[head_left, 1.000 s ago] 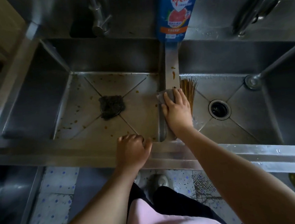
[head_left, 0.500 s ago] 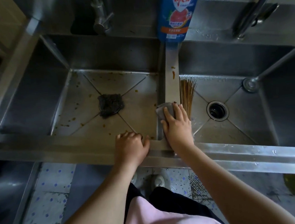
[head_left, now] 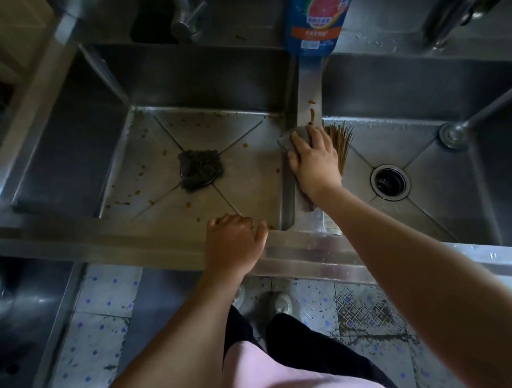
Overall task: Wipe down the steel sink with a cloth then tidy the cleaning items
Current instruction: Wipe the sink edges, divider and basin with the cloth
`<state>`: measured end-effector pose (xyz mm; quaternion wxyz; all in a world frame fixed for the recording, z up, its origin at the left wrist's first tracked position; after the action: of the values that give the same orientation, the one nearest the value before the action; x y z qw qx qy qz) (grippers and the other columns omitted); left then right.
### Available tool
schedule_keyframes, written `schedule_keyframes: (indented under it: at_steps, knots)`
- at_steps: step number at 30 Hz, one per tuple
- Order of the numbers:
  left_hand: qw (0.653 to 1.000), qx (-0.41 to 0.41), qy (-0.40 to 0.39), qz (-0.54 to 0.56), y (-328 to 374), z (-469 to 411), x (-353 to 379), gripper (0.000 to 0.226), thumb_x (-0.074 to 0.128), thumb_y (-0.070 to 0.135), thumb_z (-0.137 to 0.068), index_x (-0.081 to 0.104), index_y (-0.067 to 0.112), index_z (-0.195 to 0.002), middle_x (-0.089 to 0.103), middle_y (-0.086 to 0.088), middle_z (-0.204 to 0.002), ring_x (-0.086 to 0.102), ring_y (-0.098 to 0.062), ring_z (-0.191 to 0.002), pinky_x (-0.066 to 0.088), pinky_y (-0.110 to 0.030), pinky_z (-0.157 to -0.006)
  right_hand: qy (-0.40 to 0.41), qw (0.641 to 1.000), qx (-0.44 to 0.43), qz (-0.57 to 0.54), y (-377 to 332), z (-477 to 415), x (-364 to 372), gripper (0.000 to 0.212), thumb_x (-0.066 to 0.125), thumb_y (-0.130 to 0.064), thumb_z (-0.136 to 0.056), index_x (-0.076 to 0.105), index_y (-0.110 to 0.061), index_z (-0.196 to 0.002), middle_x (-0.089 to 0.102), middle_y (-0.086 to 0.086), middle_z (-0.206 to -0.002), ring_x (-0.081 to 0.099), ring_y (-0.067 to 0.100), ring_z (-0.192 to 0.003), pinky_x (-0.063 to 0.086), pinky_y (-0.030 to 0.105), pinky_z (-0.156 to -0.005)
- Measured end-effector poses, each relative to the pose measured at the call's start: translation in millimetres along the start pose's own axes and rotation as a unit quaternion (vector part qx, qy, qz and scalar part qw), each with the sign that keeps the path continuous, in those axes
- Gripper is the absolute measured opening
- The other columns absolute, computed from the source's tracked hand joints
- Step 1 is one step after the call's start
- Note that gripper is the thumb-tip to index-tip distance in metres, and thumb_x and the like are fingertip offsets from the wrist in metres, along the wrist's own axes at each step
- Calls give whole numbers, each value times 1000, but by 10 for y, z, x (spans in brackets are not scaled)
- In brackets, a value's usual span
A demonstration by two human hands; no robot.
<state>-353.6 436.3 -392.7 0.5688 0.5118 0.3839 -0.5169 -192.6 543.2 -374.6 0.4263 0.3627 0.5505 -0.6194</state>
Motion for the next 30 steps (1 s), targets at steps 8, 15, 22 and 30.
schedule_keyframes:
  at_steps: [8, 15, 22, 30]
  knots:
    - [1000, 3, 7, -1, 15, -8, -25, 54, 25, 46, -88, 65, 15, -71, 67, -3, -79, 59, -24, -80, 36, -33, -77, -12, 1000, 12, 4, -40, 536, 76, 49, 31, -36, -100, 25, -22, -146, 9, 8, -157, -1, 27, -144, 7, 43, -116]
    - [1000, -3, -17, -3, 20, -4, -36, 46, 32, 44, -93, 67, 16, -85, 67, -1, -91, 58, -21, -91, 36, -34, -85, -32, 998, -2, 46, -76, 914, 184, 50, 28, -36, -101, 20, -22, -148, 5, 7, -158, -2, 25, -145, 10, 40, -116]
    - [997, -10, -76, 6, 7, -39, 15, 46, 28, 49, -94, 65, 23, -100, 64, 2, -110, 53, -19, -107, 31, -37, -93, -6, 1000, -9, 16, -46, 774, 187, 47, 32, -35, -100, 30, -21, -145, 14, 8, -156, 3, 26, -144, 11, 40, -116]
    - [964, -81, -249, 40, 90, -235, 142, 60, 19, 55, -95, 49, 14, -124, 48, -16, -129, 43, -34, -120, 31, -46, -103, -8, 1000, 16, -11, 14, 377, 98, 47, 29, -37, -101, 30, -24, -146, 11, 3, -157, 0, 22, -145, 3, 36, -116]
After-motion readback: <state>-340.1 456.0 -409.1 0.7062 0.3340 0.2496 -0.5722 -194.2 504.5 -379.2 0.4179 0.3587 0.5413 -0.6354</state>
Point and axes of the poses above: each hand's wrist, its own z-axis away from the middle knuckle, its own x-axis out of the palm, y = z × x, the point moved 7 cm from there along -z, towards the middle knuckle
